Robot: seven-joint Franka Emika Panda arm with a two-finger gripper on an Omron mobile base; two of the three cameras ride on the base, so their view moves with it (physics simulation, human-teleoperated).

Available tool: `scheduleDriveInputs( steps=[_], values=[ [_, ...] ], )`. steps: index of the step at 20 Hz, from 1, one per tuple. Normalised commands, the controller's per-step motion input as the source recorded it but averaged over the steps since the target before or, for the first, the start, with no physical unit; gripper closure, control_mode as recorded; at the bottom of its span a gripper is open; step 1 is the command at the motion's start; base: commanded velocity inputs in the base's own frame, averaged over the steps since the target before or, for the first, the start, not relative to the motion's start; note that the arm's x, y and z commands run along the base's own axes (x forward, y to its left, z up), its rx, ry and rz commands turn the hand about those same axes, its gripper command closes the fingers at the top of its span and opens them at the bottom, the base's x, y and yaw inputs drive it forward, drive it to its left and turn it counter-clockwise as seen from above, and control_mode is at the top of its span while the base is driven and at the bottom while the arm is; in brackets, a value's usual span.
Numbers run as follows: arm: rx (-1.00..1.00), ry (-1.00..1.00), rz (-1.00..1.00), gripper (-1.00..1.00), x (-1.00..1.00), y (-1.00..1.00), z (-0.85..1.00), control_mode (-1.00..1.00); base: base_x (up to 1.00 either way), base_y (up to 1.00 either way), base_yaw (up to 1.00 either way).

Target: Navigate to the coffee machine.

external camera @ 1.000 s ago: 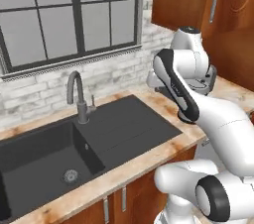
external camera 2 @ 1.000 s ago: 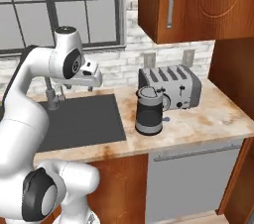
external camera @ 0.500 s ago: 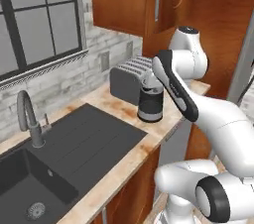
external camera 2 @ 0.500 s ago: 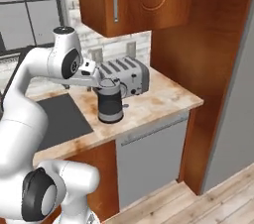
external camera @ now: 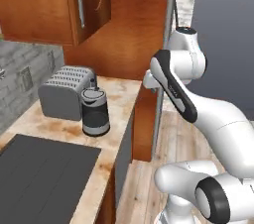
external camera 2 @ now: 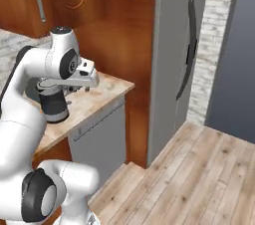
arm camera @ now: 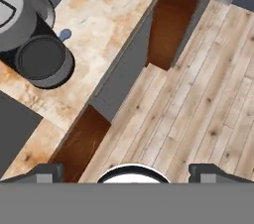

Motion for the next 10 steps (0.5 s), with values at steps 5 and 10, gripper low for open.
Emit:
scheduleDriveInputs(
  steps=[5, 10],
  values=[
    [0.0, 0.0, 0.0, -1.0, 0.0, 0.0, 0.0, 1.0, 0.01, -0.26, -0.73],
    [0.0, 0.0, 0.0, -1.0, 0.0, 0.0, 0.0, 1.0, 0.05, -0.29, -0.71]
  ],
)
